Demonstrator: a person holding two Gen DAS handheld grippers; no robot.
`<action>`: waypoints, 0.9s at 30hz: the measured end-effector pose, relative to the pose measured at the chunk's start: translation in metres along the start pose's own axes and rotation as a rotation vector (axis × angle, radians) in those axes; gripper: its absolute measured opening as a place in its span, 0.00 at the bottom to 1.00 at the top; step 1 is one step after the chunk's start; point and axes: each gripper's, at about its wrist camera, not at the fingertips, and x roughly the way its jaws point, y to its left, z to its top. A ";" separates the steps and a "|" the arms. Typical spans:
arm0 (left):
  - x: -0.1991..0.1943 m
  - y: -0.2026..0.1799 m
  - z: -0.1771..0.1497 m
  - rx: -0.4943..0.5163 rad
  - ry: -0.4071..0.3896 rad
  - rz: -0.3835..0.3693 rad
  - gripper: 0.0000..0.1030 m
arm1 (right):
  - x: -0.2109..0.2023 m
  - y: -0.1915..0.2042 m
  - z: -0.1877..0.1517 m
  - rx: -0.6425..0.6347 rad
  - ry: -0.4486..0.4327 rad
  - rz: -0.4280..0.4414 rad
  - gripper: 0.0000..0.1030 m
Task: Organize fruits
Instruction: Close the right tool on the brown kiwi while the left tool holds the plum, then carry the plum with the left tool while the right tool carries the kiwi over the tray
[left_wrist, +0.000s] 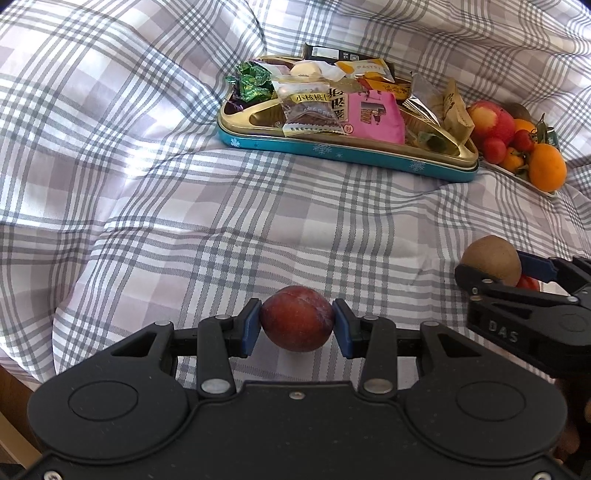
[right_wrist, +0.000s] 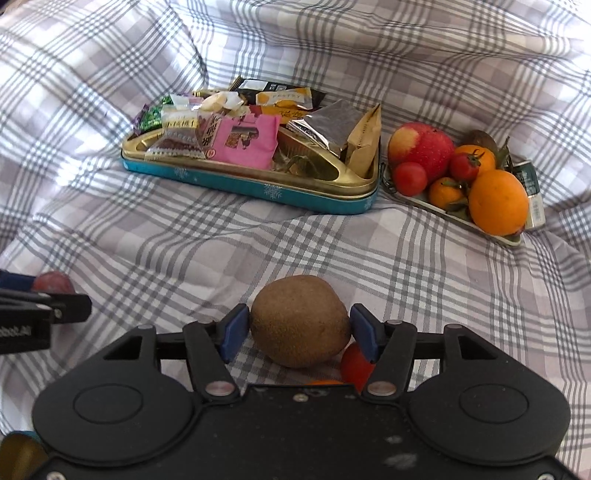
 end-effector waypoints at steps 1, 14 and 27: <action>0.000 0.000 0.000 -0.001 0.001 -0.001 0.48 | 0.002 0.001 0.000 -0.006 0.000 -0.003 0.61; -0.008 -0.004 -0.004 0.007 -0.002 -0.015 0.48 | 0.013 0.004 -0.004 -0.042 -0.028 -0.007 0.60; -0.030 -0.012 -0.010 0.032 -0.031 -0.004 0.48 | -0.009 -0.004 0.008 0.064 -0.060 0.050 0.59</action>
